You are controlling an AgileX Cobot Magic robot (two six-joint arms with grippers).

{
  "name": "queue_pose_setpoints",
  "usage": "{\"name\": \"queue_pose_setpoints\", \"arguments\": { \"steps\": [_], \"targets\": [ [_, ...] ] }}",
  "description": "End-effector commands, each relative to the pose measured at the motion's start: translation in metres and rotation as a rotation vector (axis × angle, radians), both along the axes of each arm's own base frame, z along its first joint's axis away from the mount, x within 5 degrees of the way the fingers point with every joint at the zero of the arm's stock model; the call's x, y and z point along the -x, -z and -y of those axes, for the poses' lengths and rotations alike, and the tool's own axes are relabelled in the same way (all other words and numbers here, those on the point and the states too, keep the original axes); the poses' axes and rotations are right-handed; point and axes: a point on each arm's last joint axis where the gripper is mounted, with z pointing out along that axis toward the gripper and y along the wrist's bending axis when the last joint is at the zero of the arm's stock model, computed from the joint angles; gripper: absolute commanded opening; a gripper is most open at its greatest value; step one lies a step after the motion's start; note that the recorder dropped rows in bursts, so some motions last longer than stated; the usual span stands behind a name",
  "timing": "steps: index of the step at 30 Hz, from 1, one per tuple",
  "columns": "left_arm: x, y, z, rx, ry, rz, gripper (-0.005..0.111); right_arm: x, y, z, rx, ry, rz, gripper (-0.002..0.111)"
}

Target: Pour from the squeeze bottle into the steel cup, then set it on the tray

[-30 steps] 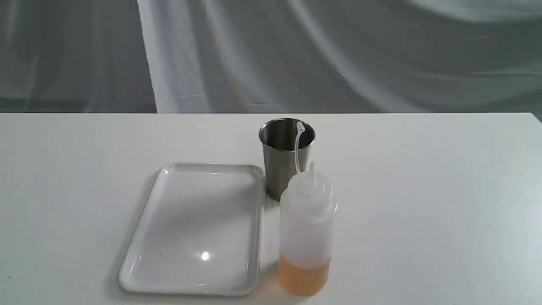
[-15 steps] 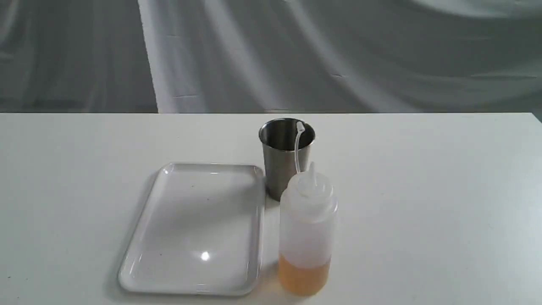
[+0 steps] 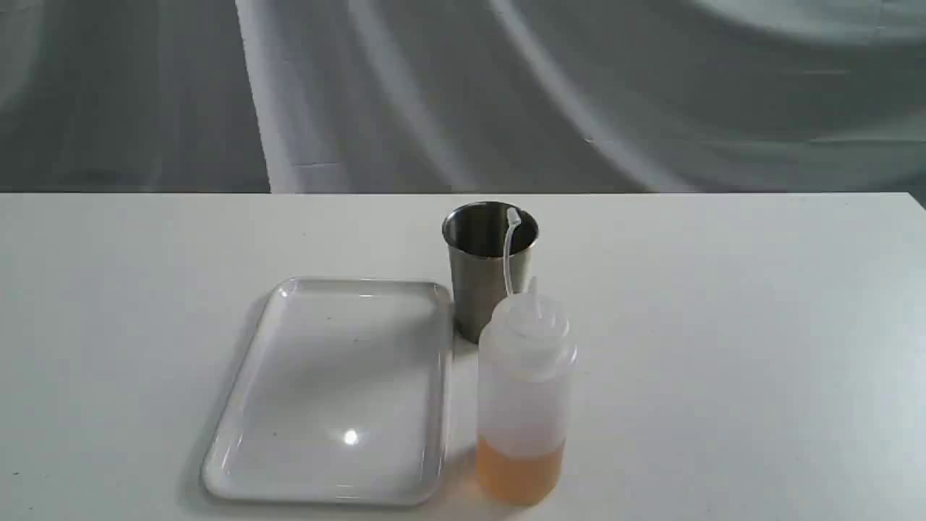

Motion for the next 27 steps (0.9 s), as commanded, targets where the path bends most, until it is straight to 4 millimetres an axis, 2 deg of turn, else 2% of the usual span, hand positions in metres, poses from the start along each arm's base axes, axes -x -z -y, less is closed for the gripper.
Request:
{"name": "queue_pose_setpoints", "arguments": {
  "steps": [1, 3, 6, 10, 14, 19, 27],
  "targets": [
    [0.0, 0.001, 0.0, 0.003, -0.004, 0.007, 0.008, 0.001, -0.013, 0.0, 0.144, 0.151, -0.033, 0.0],
    [0.0, 0.001, 0.0, 0.003, -0.004, 0.007, 0.008, 0.005, -0.029, 0.004, 0.177, 0.262, -0.069, 0.0],
    [0.0, 0.001, 0.0, 0.003, -0.004, 0.007, 0.008, 0.005, -0.046, 0.008, 0.233, 0.327, -0.108, 0.0],
    [0.0, 0.001, 0.0, 0.003, -0.004, 0.007, 0.008, -0.007, -0.062, 0.006, 0.306, 0.288, -0.173, 0.0],
    [0.0, 0.001, 0.0, 0.003, -0.004, 0.007, 0.008, -0.021, -0.077, 0.0, 0.315, 0.168, -0.207, 0.0],
    [0.0, 0.001, 0.0, 0.003, -0.004, 0.007, 0.008, -0.037, -0.083, -0.001, 0.315, 0.141, -0.233, 0.0],
    [0.0, 0.001, 0.0, 0.003, -0.004, 0.007, 0.008, -0.054, -0.085, 0.009, 0.21, 0.22, -0.285, 0.0]
  ]
}}
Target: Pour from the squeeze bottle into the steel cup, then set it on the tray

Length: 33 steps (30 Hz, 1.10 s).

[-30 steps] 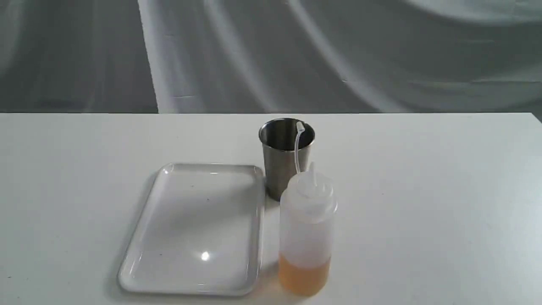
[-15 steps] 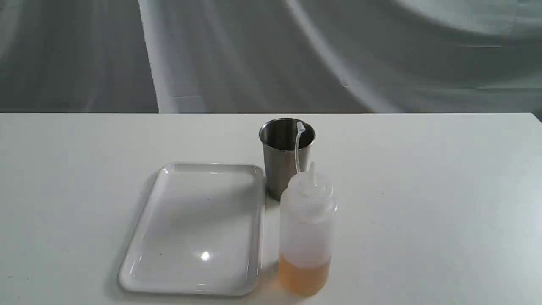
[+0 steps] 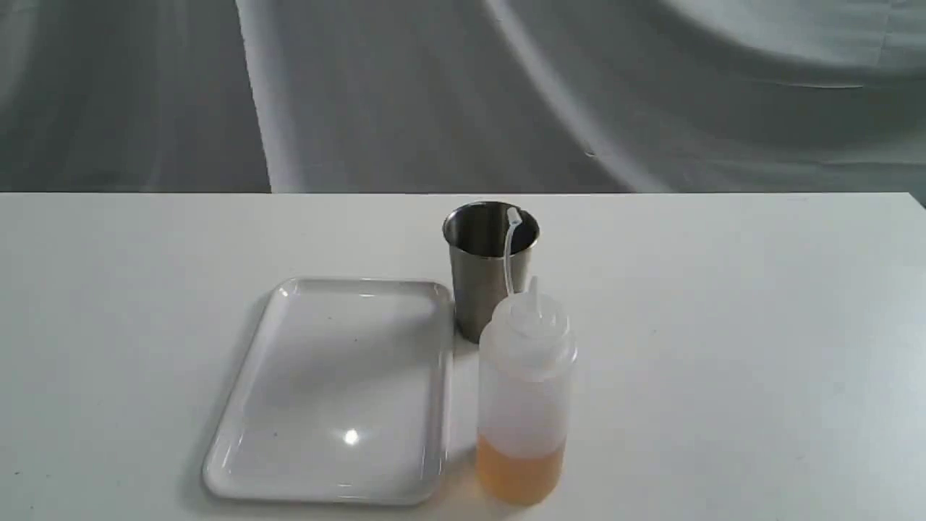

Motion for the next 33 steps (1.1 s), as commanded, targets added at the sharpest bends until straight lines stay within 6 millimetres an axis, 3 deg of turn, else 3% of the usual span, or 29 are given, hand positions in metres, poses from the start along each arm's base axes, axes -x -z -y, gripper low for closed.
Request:
{"name": "queue_pose_setpoints", "arguments": {
  "steps": [1, 5, 11, 20, 24, 26, 29, 33],
  "targets": [
    [0.0, 0.001, 0.0, 0.003, -0.004, 0.007, 0.008, -0.009, -0.004, 0.01, -0.086, 0.095, -0.008, 0.0],
    [0.0, 0.001, 0.0, 0.003, -0.004, 0.007, 0.008, -0.026, -0.005, 0.022, -0.24, 0.181, -0.046, 0.0],
    [0.0, 0.001, 0.0, 0.003, -0.004, 0.007, 0.008, -0.055, 0.004, 0.013, -0.305, 0.069, -0.162, 0.0],
    [0.0, 0.001, 0.0, 0.003, -0.004, 0.007, 0.008, -0.078, 0.015, 0.004, -0.236, 0.009, -0.236, 0.0],
    [0.0, 0.001, 0.0, 0.003, -0.004, 0.007, 0.008, -0.082, 0.016, 0.004, -0.096, 0.07, -0.152, 0.0],
    [0.0, 0.001, 0.0, 0.003, -0.004, 0.007, 0.008, -0.083, 0.017, 0.006, -0.112, 0.089, -0.1, 0.0],
    [0.0, 0.001, 0.0, 0.003, -0.004, 0.007, 0.008, -0.088, 0.027, 0.014, -0.058, 0.23, -0.084, 0.0],
    [0.0, 0.001, 0.0, 0.003, -0.004, 0.007, 0.008, -0.097, 0.051, 0.018, 0.113, 0.396, -0.271, 0.0]
  ]
}}
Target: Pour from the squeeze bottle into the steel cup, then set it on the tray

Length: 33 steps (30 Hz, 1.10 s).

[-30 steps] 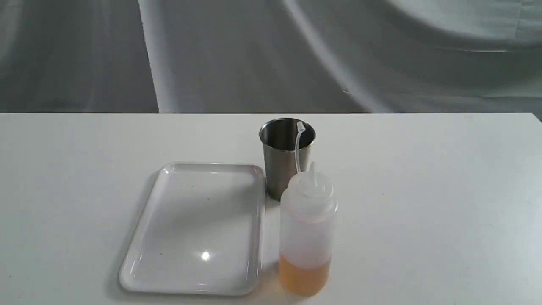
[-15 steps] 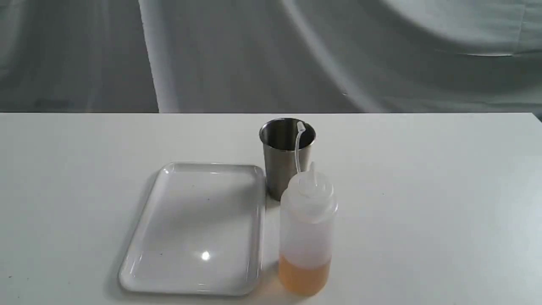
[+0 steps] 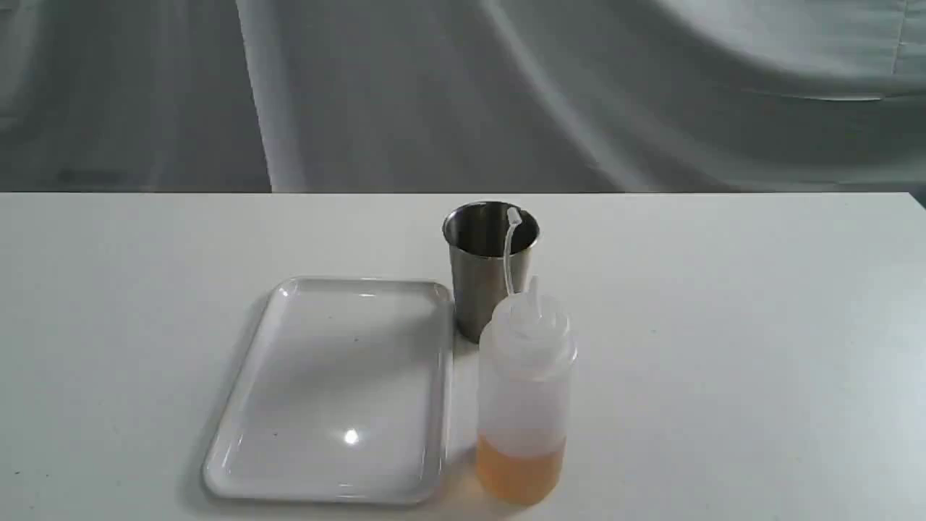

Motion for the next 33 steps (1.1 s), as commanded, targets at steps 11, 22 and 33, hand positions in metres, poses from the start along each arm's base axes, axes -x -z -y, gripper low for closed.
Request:
{"name": "queue_pose_setpoints", "arguments": {
  "steps": [11, 22, 33],
  "targets": [
    [0.0, 0.001, 0.0, 0.003, -0.004, 0.007, 0.008, -0.004, 0.095, -0.024, 0.415, -0.06, -0.486, 0.0],
    [0.0, 0.001, 0.0, 0.003, -0.004, 0.007, 0.008, 0.012, 0.178, -0.045, 0.312, -0.259, -0.339, 0.0],
    [0.0, 0.001, 0.0, 0.003, -0.004, 0.007, 0.008, 0.002, 0.217, -0.051, 0.221, -0.275, -0.4, 0.0]
  ]
}}
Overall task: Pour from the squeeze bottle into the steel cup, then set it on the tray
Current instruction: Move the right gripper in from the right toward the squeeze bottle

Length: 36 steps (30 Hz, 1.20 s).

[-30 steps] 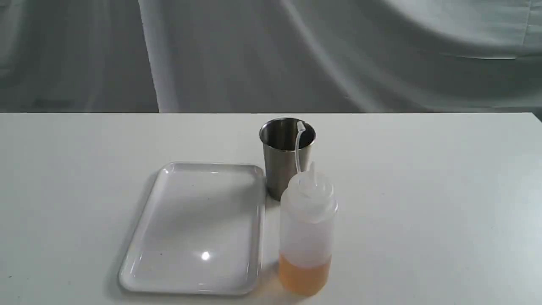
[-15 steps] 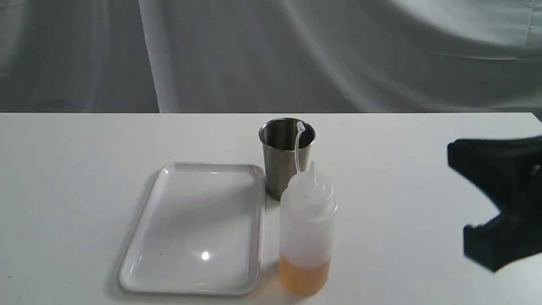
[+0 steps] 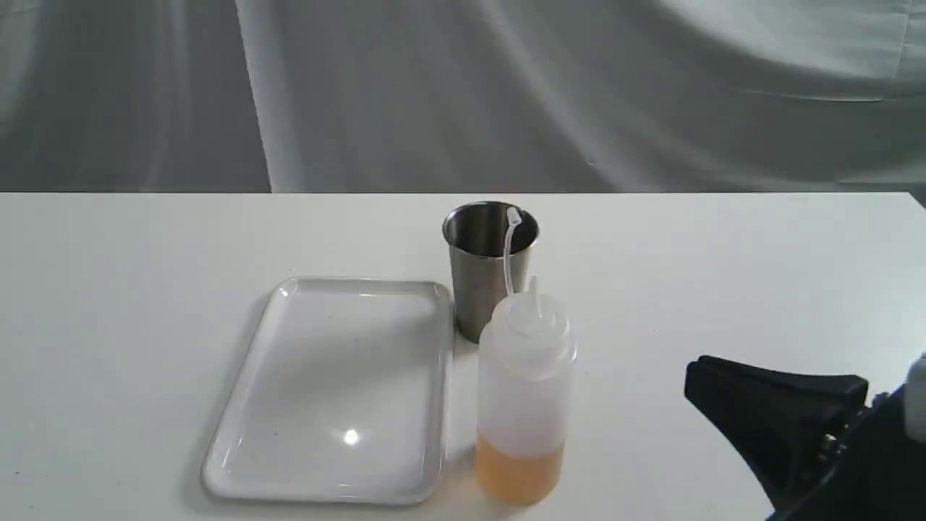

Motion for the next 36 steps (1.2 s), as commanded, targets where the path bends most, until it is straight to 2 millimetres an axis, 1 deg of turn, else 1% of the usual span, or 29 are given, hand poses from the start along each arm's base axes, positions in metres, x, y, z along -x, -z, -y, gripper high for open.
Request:
{"name": "queue_pose_setpoints", "arguments": {
  "steps": [1, 7, 12, 15, 20, 21, 23, 26, 28, 29, 30, 31, 32, 36],
  "targets": [
    [0.0, 0.001, 0.0, 0.003, -0.004, 0.007, 0.008, -0.009, 0.008, -0.005, -0.042, 0.004, -0.003, 0.0],
    [0.0, 0.001, 0.0, 0.003, -0.004, 0.007, 0.008, -0.026, 0.022, -0.013, -0.03, -0.005, 0.034, 0.0],
    [0.0, 0.001, 0.0, 0.003, -0.004, 0.007, 0.008, -0.036, 0.044, -0.016, 0.132, -0.02, 0.016, 0.0],
    [0.0, 0.001, 0.0, 0.003, -0.004, 0.007, 0.008, -0.041, 0.057, -0.015, 0.157, 0.002, -0.027, 0.0],
    [0.0, 0.001, 0.0, 0.003, -0.004, 0.007, 0.008, -0.044, 0.064, -0.017, 0.162, 0.001, -0.038, 0.0],
    [0.0, 0.001, 0.0, 0.003, -0.004, 0.007, 0.008, -0.044, 0.064, -0.017, 0.165, -0.003, -0.039, 0.002],
    [0.0, 0.001, 0.0, 0.003, -0.004, 0.007, 0.008, -0.043, 0.063, -0.018, 0.174, -0.024, -0.03, 0.011],
    [0.0, 0.001, 0.0, 0.003, -0.004, 0.007, 0.008, -0.042, 0.063, -0.02, 0.182, -0.05, -0.012, 0.035],
    [0.0, 0.001, 0.0, 0.003, -0.004, 0.007, 0.008, -0.042, 0.063, -0.02, 0.183, -0.05, -0.012, 0.063],
    [0.0, 0.001, 0.0, 0.003, -0.004, 0.007, 0.008, -0.042, 0.063, -0.02, 0.183, -0.05, -0.012, 0.074],
    [0.0, 0.001, 0.0, 0.003, -0.004, 0.007, 0.008, -0.042, 0.063, -0.02, 0.183, -0.05, -0.012, 0.09],
    [0.0, 0.001, 0.0, 0.003, -0.004, 0.007, 0.008, -0.042, 0.063, -0.02, 0.184, -0.051, -0.014, 0.099],
    [0.0, 0.001, 0.0, 0.003, -0.004, 0.007, 0.008, -0.043, 0.063, -0.02, 0.184, -0.051, -0.015, 0.105],
    [0.0, 0.001, 0.0, 0.003, -0.004, 0.007, 0.008, -0.044, 0.07, -0.022, 0.198, -0.067, -0.035, 0.105]
  ]
}}
